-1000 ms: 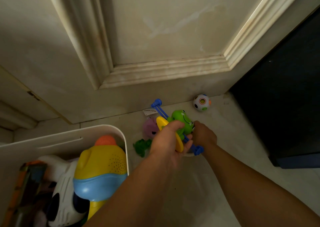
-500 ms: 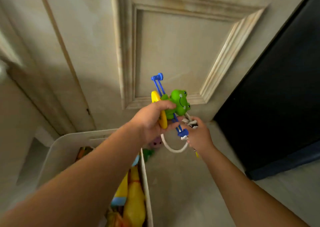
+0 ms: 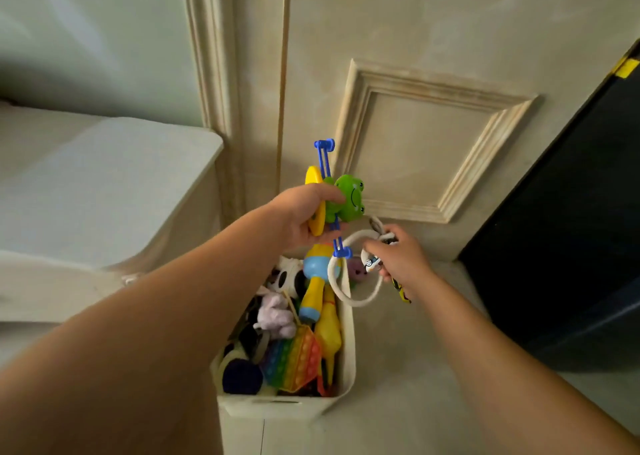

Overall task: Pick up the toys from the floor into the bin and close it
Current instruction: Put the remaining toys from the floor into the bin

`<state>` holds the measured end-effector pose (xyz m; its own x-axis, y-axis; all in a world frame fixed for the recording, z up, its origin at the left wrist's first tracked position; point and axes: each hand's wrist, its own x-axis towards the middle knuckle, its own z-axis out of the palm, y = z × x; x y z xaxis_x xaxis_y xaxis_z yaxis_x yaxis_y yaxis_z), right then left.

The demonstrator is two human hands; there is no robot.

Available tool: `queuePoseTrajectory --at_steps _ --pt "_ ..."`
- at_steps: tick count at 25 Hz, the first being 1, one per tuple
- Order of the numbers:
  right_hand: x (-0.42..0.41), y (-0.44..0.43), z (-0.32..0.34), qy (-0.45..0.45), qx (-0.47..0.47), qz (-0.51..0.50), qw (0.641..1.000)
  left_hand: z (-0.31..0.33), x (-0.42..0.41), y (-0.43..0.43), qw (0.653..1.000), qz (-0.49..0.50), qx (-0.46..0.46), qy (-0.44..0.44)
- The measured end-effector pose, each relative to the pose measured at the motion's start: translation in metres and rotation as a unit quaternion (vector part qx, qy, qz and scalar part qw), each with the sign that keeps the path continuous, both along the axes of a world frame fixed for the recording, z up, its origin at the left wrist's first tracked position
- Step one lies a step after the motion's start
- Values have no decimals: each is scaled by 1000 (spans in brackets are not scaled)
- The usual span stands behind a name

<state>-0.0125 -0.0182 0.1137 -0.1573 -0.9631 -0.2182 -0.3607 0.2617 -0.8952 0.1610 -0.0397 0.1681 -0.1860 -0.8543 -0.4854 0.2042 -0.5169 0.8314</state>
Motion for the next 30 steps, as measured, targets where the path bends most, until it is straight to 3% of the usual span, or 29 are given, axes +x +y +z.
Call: queuePoseTrajectory --at_steps 6,9,11,14,16,19,21,23,27,30 --pt "39 50 -52 58 111 112 986 -57 47 48 995 76 65 -13" --pt "44 59 -85 153 171 185 956 -89 74 71 991 85 102 -25" --pt "49 63 -97 171 200 227 938 -109 92 83 987 79 128 -47" --pt "60 60 -112 183 204 277 921 -132 113 97 984 82 147 -61" --pt "65 58 -118 201 193 253 926 -142 123 105 984 83 140 -72" --pt "73 56 -119 263 91 189 942 -144 134 111 986 80 116 -86" --pt "84 56 -117 197 50 182 962 -136 137 109 987 106 99 -65" --pt "105 64 -119 103 68 228 966 -128 138 106 988 125 78 -55" --pt "145 83 -130 82 56 310 946 -125 138 104 988 130 58 -56" --pt "153 83 -139 -51 78 229 969 -129 140 102 985 153 69 -42"
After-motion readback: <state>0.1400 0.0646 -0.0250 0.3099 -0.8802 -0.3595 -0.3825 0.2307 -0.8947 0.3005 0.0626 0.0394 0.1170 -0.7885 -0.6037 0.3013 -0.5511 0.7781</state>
